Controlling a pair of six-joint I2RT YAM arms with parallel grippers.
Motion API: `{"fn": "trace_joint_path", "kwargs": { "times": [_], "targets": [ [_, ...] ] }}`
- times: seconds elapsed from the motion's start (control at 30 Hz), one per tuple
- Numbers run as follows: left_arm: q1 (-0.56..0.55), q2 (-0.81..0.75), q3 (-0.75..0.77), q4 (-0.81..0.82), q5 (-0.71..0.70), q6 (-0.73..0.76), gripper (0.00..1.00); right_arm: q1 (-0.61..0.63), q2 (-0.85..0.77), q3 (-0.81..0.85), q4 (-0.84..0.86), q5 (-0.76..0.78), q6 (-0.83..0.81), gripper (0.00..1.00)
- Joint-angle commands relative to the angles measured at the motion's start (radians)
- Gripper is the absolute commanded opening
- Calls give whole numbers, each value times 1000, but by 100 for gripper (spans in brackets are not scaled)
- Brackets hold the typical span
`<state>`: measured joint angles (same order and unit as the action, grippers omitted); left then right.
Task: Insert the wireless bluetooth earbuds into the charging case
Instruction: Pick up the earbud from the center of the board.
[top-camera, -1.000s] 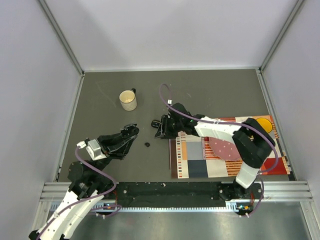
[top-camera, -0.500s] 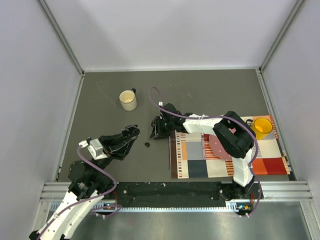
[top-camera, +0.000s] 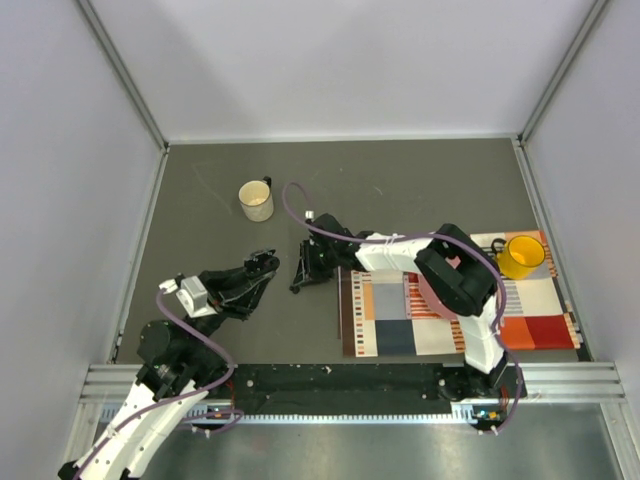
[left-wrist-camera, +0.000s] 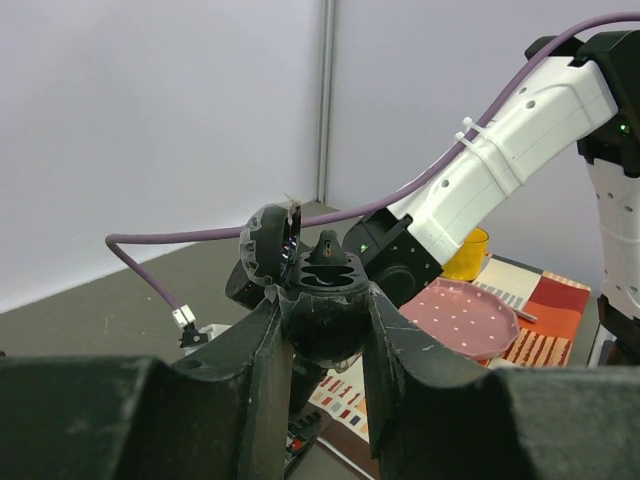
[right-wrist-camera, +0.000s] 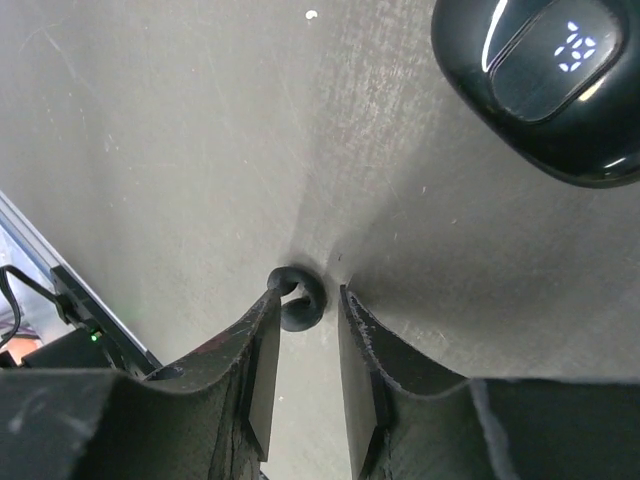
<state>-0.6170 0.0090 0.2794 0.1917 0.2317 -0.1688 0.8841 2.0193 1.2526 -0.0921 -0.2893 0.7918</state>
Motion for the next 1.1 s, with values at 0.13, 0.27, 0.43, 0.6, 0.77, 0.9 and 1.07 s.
{"fn": "trace_joint_path", "kwargs": {
  "times": [0.13,0.27,0.43,0.6,0.77,0.9,1.07],
  "targets": [
    [-3,-57,35,-3,-26,-5,0,33,38,30,-21,38,-40,26],
    [-3,-57,35,-5,-26,-5,0,41,44,30,-26,42,-42,23],
    [-3,-57,34,-9,-28,-9,0,50,42,27,-31,50,-49,21],
    [-3,-61,32,-15,-29,-12,0,59,38,24,-29,47,-68,17],
    [-3,-66,30,-20,-34,-12,0,64,29,18,-29,55,-80,18],
    [-3,-64,30,-18,-35,-14,0,69,24,15,-24,62,-94,19],
    [-3,-66,29,-20,-37,-15,0,73,10,-5,5,52,-103,16]
  ]
}}
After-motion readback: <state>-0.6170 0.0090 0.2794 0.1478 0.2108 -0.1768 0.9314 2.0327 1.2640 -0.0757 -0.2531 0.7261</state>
